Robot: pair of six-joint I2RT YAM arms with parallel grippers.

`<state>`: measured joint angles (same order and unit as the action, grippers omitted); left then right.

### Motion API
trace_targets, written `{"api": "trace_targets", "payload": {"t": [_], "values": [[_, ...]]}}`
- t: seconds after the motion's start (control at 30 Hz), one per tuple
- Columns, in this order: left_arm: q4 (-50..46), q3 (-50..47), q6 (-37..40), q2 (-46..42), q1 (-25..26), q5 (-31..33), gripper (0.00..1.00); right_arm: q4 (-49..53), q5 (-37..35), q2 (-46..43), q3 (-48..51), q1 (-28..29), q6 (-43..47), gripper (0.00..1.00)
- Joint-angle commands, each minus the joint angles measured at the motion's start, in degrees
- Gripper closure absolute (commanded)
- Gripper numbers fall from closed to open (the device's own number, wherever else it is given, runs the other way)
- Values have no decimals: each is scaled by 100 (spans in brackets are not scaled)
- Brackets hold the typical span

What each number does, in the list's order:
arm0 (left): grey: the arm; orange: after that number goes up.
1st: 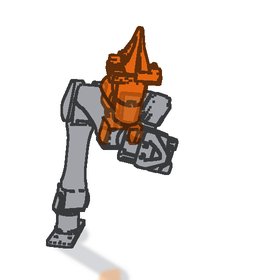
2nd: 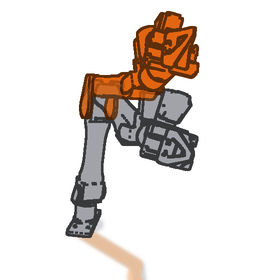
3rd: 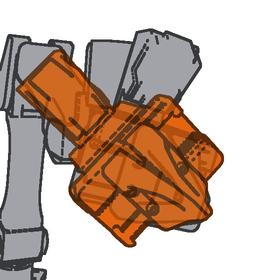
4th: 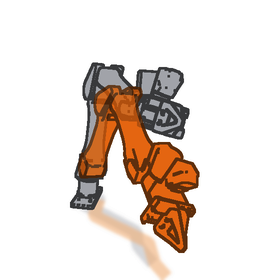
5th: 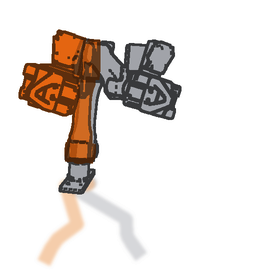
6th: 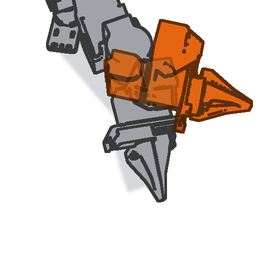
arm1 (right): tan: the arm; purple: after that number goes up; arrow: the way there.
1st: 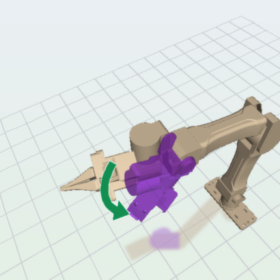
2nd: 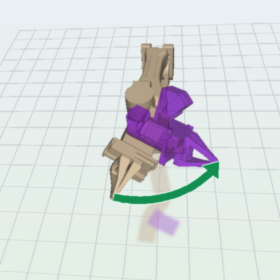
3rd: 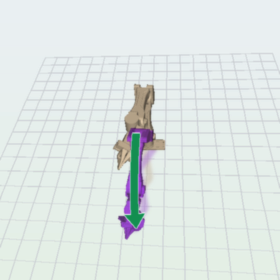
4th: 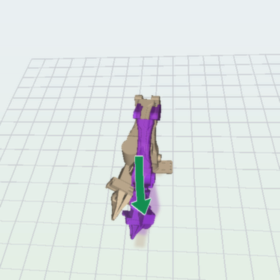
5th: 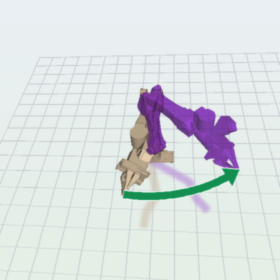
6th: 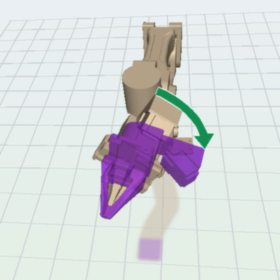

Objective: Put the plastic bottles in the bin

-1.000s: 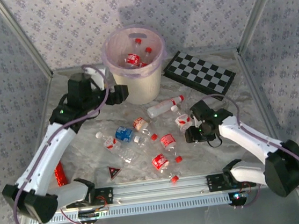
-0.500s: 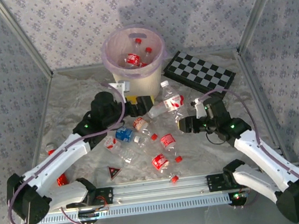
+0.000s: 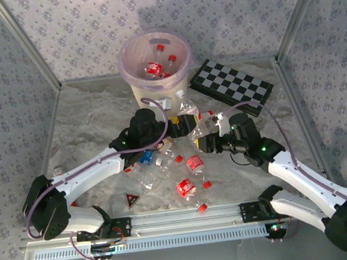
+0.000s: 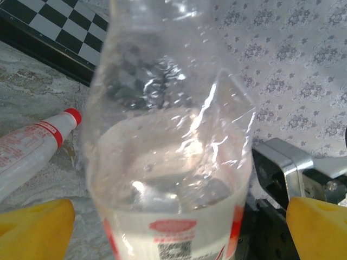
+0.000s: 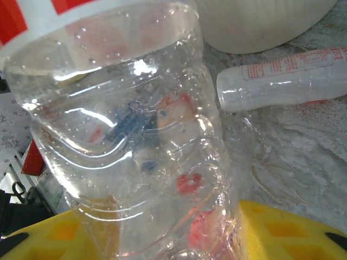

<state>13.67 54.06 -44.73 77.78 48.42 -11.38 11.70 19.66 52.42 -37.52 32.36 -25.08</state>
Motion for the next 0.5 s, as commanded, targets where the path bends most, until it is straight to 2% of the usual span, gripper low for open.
{"api": "trace_targets", "payload": {"t": [0.0,0.27,0.47], "values": [[380,258,-106,178,29,-282,4,-306,-121,62,44,76,-80,69],[229,341,-104,329,34,-225,30,-323,-121,117,61,117,-50,70],[126,506,14,408,28,-228,41,-208,-117,232,43,122,-101,65]]}}
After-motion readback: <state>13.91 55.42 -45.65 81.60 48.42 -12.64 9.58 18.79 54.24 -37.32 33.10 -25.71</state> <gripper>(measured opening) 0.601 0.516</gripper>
